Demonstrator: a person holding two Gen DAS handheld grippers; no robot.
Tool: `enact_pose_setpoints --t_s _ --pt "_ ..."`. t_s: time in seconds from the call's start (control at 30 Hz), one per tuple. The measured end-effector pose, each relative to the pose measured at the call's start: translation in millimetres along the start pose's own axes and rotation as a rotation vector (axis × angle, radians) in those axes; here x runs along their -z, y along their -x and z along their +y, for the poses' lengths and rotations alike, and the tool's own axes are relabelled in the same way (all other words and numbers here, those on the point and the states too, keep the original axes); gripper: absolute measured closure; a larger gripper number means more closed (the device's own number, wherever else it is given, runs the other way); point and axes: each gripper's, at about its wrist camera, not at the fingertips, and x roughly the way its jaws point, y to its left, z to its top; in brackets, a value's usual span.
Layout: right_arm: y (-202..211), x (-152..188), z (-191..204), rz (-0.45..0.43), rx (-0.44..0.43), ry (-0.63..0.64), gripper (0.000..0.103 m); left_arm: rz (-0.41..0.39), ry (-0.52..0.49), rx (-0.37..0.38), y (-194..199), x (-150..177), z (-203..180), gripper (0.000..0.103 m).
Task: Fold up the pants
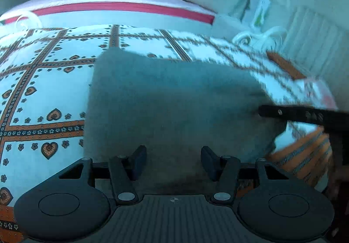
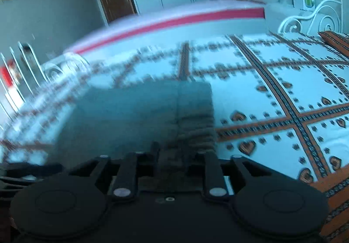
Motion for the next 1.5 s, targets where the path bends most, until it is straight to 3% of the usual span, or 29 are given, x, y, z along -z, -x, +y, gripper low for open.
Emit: enact_pose_setpoints --t_s 0.1,0.17,0.2,0.23,0.27,0.43,0.57,0.8,0.9,1.07,1.13,1.37,1.5 --pt "4 -9 5 -0.024 -0.019 -0.002 0.077 -0.031 0.038 -0.004 5 -14 8 0.046" --pt "3 -15 6 -0.024 -0.025 -0.019 0.070 -0.035 0.048 -0.018 5 -25 11 0.027" --pt "2 -17 6 -0.026 -0.027 -0.023 0.066 -0.049 0.060 -0.027 7 -30 12 0.023" --pt "2 -19 7 -0.029 -0.025 -0.023 0.055 -0.066 0.067 -0.036 8 -35 13 0.021" --pt "2 -21 8 -0.033 -0.018 -0.022 0.045 -0.073 0.066 -0.043 8 -39 14 0.020" --pt "-1 -35 10 -0.012 -0.025 0.021 0.042 -0.057 0.039 -0.108 -1 -53 17 0.019" --pt "-5 -46 1 0.032 -0.030 0.045 0.029 -0.028 0.041 -0.160 -10 -55 24 0.019" --pt "-27 -43 -41 0.151 -0.015 -0.086 0.025 0.026 0.053 -0.204 -33 -51 37 0.018" --pt "-35 -33 -50 0.189 -0.049 -0.151 0.025 0.055 0.072 -0.203 -42 -46 42 0.017" --pt "-32 -28 -43 0.159 -0.034 -0.122 0.022 0.087 0.060 -0.211 -53 -40 39 0.017" --pt "-33 -30 -44 0.162 -0.025 -0.125 0.016 0.097 0.067 -0.205 -56 -39 39 0.015" --pt "-52 -19 -52 0.265 -0.075 -0.190 0.015 0.126 0.153 -0.140 -63 -36 49 0.010" --pt "-62 -8 -63 0.309 -0.123 -0.295 0.007 0.123 0.212 -0.094 -67 -32 58 0.010"
